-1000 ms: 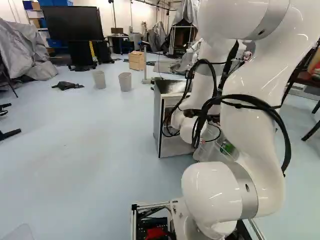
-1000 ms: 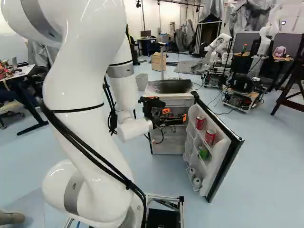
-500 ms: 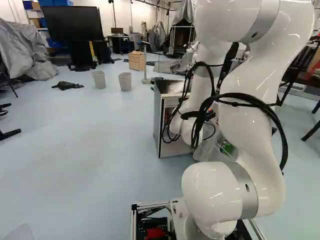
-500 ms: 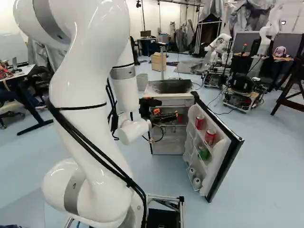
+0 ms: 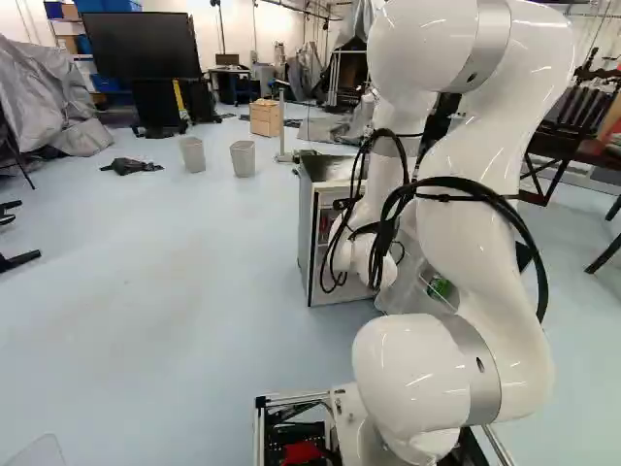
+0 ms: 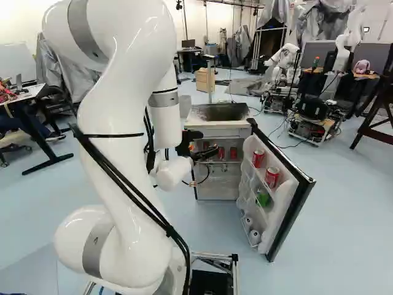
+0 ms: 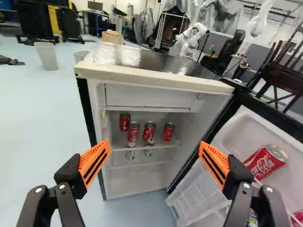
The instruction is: Grab a drink from the fridge
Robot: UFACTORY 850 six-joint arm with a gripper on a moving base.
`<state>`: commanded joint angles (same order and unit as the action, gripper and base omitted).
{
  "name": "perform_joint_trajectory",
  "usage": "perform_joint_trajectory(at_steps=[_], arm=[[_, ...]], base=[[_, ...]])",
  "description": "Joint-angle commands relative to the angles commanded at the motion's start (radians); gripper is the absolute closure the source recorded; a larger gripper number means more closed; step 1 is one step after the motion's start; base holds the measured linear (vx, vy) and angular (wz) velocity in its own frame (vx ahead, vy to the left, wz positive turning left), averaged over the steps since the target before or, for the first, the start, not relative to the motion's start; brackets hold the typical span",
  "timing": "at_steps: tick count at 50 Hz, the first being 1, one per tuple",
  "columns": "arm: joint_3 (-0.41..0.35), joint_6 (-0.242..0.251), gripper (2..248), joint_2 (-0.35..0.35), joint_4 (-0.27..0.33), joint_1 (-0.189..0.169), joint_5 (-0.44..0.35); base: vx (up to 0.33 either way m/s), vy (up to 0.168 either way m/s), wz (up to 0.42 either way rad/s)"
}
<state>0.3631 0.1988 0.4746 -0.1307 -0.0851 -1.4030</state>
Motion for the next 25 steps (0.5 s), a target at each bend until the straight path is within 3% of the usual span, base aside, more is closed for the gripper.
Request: perform_joint_trajectory(at_steps=[25], arm=[[0.037, 0.0, 3, 0.085, 0.012, -0.005, 0.0]], base=[[0.0, 0.0, 0.0]])
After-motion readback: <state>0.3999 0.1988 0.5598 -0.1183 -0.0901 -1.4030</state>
